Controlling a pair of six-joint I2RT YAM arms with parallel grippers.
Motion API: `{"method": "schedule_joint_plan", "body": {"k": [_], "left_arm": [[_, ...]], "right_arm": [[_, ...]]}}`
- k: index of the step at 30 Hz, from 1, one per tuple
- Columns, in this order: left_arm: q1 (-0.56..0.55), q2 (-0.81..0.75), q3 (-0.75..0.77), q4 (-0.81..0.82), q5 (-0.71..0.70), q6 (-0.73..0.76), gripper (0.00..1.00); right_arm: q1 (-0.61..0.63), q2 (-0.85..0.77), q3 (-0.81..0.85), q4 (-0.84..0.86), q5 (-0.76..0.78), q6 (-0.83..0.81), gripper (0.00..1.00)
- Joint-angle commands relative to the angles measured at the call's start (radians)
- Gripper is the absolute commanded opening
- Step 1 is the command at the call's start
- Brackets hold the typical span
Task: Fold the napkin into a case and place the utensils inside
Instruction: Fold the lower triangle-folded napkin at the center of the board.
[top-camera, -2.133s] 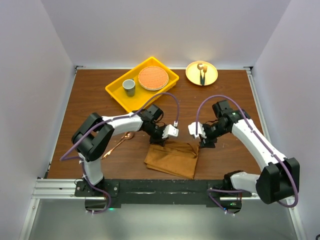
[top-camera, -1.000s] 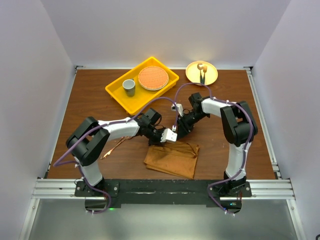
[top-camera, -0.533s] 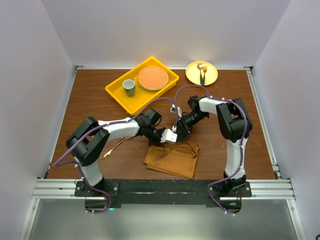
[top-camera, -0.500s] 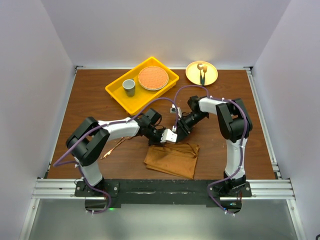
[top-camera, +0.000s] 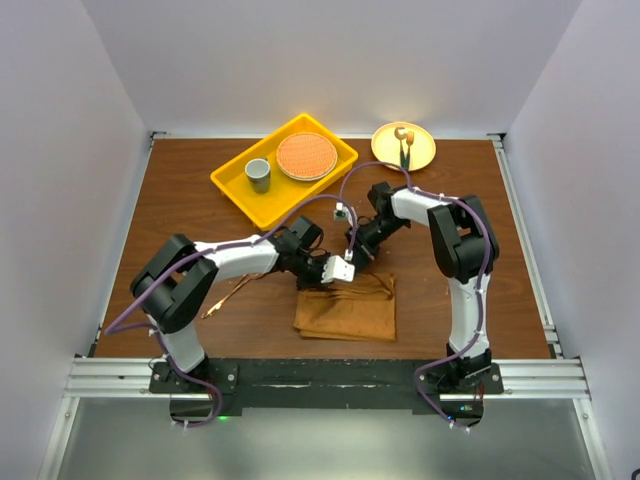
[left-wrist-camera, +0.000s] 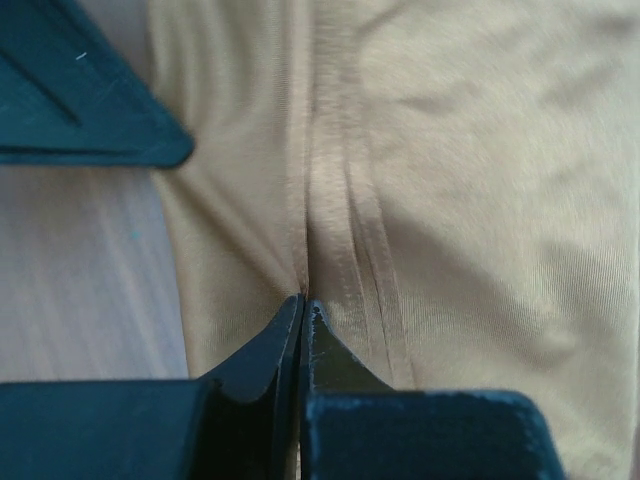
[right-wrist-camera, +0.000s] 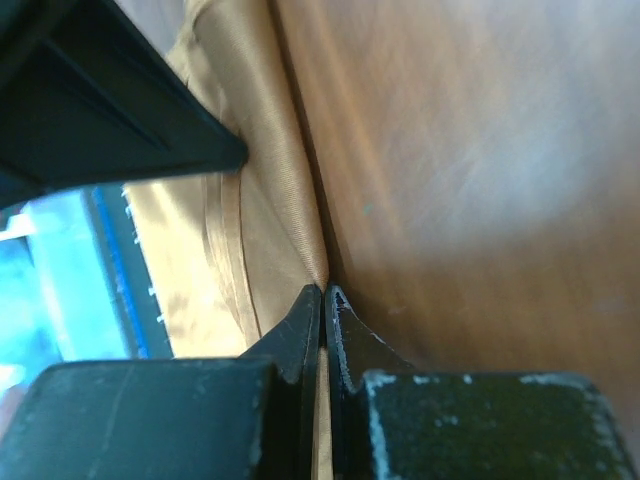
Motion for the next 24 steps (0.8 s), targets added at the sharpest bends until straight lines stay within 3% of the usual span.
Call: {"method": "schedule_joint_plan", "body": {"k": [1,3,4,8,15,24], "left_arm": [[0.040,-0.024,0.006,-0.018,-0.081,-0.075,0.11],[0.089,-0.012,0.057,-0.036,-0.081,-0.092,0.19],[0.105,-0.004,0.077,-0.047,-0.081,-0.095,0.28],[0.178,-0.016,0.146,-0.058,-0.088,-0.087,0.42],[0.266,-0.059,0.127,0.025,-0.070,-0.142,0.44],[0.260,-0.027,0.095,0.126,-0.015,-0.061,0.45]], "right_arm": [[0.000,-0.010,0.147,0.079,0.072,0.026,0.00],[0.002,0.016,0.198,0.057,0.085,-0.002,0.00],[0.000,0.027,0.242,0.050,0.094,-0.012,0.00],[0.003,0.082,0.337,0.007,0.109,-0.075,0.00],[0.008,0.140,0.394,0.033,0.106,-0.097,0.00],[0.012,0.140,0.393,0.040,0.115,-0.111,0.00]]}}
